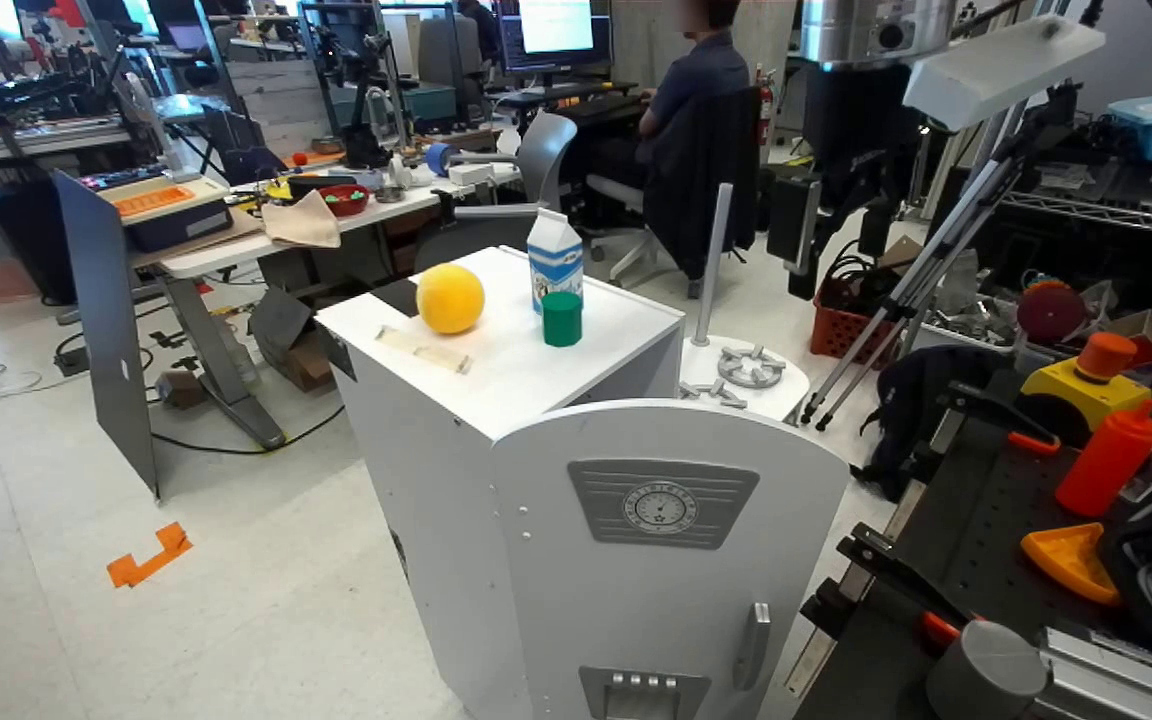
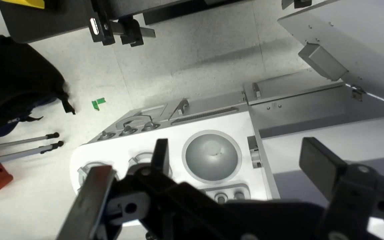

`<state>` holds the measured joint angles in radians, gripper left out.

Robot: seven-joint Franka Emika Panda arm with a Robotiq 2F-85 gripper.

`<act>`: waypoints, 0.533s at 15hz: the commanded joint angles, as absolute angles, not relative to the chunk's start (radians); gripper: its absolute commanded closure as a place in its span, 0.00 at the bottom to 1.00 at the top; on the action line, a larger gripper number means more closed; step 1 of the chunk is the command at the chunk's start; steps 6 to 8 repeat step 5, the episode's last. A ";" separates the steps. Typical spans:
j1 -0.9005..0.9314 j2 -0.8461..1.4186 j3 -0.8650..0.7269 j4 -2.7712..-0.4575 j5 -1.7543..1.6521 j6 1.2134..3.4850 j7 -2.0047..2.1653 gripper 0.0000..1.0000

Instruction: Open the cabinet door

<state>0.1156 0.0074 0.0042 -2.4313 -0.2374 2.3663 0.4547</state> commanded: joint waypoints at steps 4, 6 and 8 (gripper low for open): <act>0.084 -0.040 0.029 -2.475 -0.249 2.395 0.459 0.00; 0.083 -0.042 0.029 -2.477 -0.249 2.395 0.459 0.00; 0.083 -0.042 0.029 -2.477 -0.249 2.395 0.459 0.00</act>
